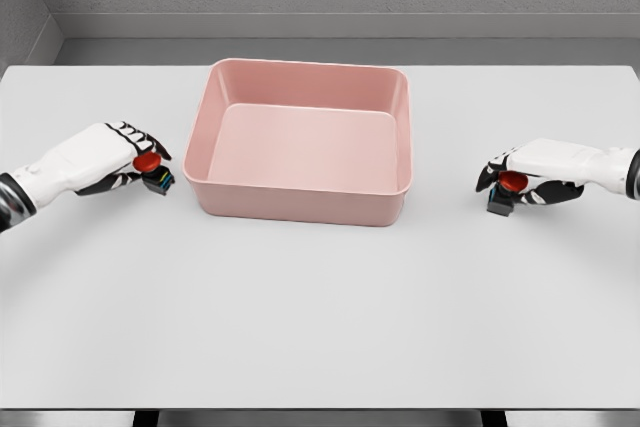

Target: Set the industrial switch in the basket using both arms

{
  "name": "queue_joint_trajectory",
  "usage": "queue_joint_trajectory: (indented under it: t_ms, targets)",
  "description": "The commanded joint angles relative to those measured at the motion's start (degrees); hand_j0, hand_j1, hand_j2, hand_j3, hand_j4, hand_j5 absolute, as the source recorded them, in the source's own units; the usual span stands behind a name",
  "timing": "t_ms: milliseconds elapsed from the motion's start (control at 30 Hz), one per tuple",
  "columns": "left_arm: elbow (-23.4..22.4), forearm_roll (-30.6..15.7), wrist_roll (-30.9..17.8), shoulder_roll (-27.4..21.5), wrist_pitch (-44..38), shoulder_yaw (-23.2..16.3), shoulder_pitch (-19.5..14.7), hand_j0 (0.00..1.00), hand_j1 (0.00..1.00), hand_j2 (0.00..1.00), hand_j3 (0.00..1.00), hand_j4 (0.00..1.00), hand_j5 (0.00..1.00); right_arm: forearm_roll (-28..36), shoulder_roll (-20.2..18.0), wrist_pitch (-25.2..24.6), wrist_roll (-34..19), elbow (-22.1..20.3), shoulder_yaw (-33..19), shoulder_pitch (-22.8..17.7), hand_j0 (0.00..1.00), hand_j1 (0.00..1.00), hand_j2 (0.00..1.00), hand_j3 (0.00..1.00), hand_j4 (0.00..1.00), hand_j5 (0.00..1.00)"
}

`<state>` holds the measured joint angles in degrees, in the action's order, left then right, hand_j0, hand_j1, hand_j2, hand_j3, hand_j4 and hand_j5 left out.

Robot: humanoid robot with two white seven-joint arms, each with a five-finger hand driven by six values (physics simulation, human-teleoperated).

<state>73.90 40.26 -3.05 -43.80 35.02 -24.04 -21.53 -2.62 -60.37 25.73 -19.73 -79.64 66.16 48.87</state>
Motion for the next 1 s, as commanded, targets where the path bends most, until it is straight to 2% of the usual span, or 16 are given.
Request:
queue_joint_trajectory:
  t_ms: [0, 100, 167, 300, 633, 967]
  targets:
    - [-0.1, -0.4, 0.1, -0.1, 0.0, 0.0, 0.0, 0.51, 0.51, 0.51, 0.51, 0.51, 0.51, 0.3, 0.1, -0.1, 0.0, -0.1, -0.1, 0.0, 0.53, 0.53, 0.53, 0.53, 0.53, 0.53]
    - [-0.1, -0.4, 0.1, -0.1, 0.0, 0.0, 0.1, 0.51, 0.51, 0.51, 0.51, 0.51, 0.51, 0.3, 0.1, 0.9, 0.0, 0.0, -0.2, 0.1, 0.50, 0.50, 0.50, 0.50, 0.50, 0.50]
    - [-0.1, -0.4, 0.1, -0.1, 0.0, 0.0, 0.1, 0.45, 0.45, 0.45, 0.45, 0.45, 0.45, 0.3, 0.1, 0.9, 0.0, -0.1, -0.2, 0.1, 0.50, 0.50, 0.50, 0.50, 0.50, 0.50]
    - [-0.1, -0.4, 0.1, -0.6, 0.0, 0.0, -0.1, 0.41, 0.41, 0.41, 0.41, 0.41, 0.41, 0.3, 0.2, 0.9, 0.0, -0.1, -0.4, 0.6, 0.50, 0.50, 0.50, 0.50, 0.50, 0.50]
    - [-0.2, -1.0, 0.1, -1.3, 0.0, 0.3, -0.1, 0.38, 0.38, 0.38, 0.38, 0.38, 0.38, 0.3, 0.3, 2.2, 0.0, -0.5, -0.5, 3.2, 0.48, 0.48, 0.48, 0.48, 0.48, 0.48]
    - [1.2, -4.6, 0.3, -2.8, 0.0, 1.4, -1.1, 0.34, 0.34, 0.34, 0.34, 0.34, 0.34, 0.4, 0.4, 3.0, 0.0, -1.3, -0.7, 4.8, 0.48, 0.48, 0.48, 0.48, 0.48, 0.48]
